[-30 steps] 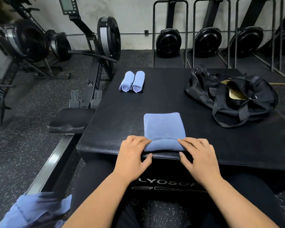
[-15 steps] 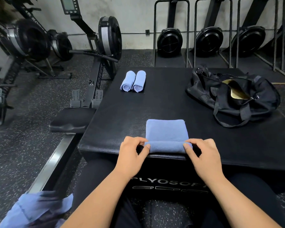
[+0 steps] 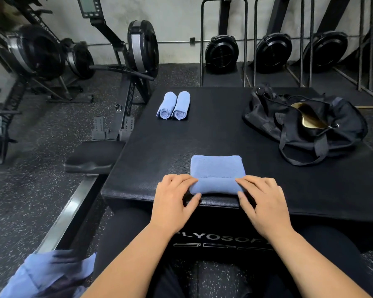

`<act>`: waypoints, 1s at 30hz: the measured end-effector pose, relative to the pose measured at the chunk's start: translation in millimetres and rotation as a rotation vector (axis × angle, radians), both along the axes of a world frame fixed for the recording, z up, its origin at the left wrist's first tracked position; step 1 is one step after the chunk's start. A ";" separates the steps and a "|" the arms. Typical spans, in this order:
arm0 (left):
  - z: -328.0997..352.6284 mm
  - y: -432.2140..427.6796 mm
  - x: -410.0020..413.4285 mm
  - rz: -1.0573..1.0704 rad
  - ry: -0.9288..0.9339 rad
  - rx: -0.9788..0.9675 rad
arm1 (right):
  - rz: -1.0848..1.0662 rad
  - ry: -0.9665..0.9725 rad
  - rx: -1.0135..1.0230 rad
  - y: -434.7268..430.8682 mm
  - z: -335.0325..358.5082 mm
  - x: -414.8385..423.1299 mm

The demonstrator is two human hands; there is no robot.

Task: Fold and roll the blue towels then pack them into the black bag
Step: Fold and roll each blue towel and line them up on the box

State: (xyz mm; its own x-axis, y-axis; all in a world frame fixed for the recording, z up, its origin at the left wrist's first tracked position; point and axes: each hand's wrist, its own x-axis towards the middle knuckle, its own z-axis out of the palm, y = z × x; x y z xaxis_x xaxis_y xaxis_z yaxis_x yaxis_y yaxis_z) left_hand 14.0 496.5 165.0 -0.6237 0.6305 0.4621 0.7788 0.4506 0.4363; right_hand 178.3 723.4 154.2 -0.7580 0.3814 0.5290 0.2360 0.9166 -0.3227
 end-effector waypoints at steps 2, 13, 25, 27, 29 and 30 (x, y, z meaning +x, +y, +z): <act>0.1 -0.6 -0.4 -0.014 -0.029 -0.022 | -0.004 -0.059 -0.031 2.0 -0.2 0.9; 4.9 0.5 1.1 0.022 -0.356 0.129 | -0.075 -0.082 -0.582 2.8 14.5 3.2; 5.2 1.3 -0.1 -0.016 -0.018 0.147 | -0.114 0.092 -0.349 -2.1 15.3 -2.8; 2.3 2.2 0.9 -0.039 0.090 0.142 | -0.081 0.138 -0.226 -1.8 13.3 -4.1; -0.5 2.3 1.9 -0.033 0.113 0.139 | -0.042 0.122 -0.125 0.0 10.5 -4.4; -1.2 2.1 1.8 -0.020 0.107 0.131 | -0.037 0.088 -0.106 1.8 9.2 -4.2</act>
State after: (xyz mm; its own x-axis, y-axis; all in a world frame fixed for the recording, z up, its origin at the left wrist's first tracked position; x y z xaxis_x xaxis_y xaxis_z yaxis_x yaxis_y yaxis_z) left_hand 15.8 498.6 163.8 -0.5545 0.5723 0.6042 0.8322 0.3797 0.4041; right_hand 174.2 725.2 163.4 -0.6950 0.4653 0.5481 0.2356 0.8676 -0.4378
